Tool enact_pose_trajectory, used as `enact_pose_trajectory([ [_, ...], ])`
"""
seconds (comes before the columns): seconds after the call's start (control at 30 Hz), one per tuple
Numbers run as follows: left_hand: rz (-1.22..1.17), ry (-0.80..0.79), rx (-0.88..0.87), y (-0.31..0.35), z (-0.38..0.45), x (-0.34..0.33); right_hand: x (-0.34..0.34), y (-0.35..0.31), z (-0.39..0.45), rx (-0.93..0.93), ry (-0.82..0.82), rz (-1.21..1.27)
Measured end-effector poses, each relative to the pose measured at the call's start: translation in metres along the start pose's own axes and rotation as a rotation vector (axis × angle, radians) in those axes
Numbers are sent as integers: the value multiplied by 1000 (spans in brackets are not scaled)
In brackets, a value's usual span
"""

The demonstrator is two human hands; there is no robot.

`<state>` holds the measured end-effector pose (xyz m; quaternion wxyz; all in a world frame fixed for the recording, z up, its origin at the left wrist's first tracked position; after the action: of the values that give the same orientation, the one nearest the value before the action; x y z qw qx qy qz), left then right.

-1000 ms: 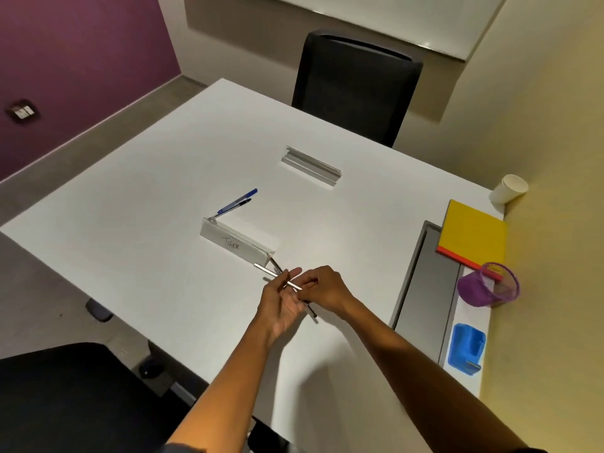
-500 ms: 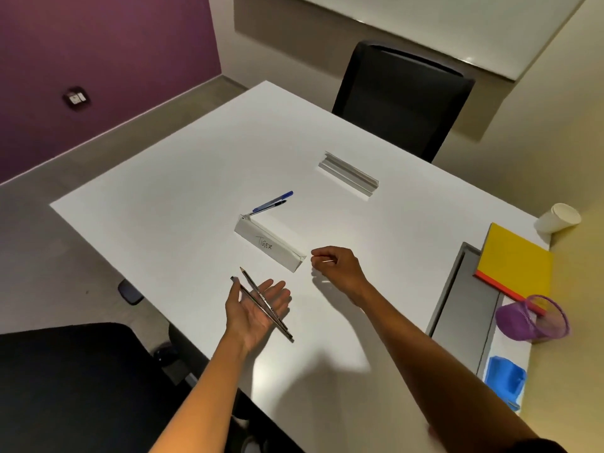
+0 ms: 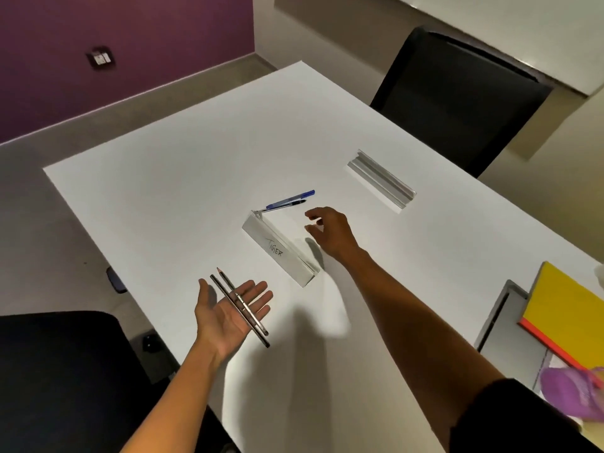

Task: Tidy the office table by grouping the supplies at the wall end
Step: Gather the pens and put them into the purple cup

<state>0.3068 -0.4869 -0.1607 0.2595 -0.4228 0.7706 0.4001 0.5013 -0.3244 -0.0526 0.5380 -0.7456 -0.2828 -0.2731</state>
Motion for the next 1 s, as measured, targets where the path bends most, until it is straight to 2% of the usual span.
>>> enact_pose_trajectory([
  [0.2, 169, 98, -63, -7, 8, 3, -39, -11, 51, 196, 60, -256],
  [0.43, 153, 125, -111, -8, 11, 6, -65, -47, 77, 417, 54, -511],
  [0.63, 170, 124, -123, -6, 10, 4, -73, -41, 79, 381, 22, -643],
  [0.87, 151, 112, -128, -4, 8, 3, -69, -16, 75, 244, 119, -865],
  [1.0, 156, 117, -127, -4, 7, 1, -65, -3, 63, 178, 116, -767],
])
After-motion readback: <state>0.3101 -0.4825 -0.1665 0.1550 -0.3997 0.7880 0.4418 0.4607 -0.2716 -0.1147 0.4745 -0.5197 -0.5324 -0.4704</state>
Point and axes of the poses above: each hand's wrist, its own z-axis towards the middle knuckle, its own x-axis out of the back of the hand, y = z × x, the point moved 9 cm from there along z, towards the middle knuckle, and after that the axes turned 14 degrees about -x, right-handed, at the moved point
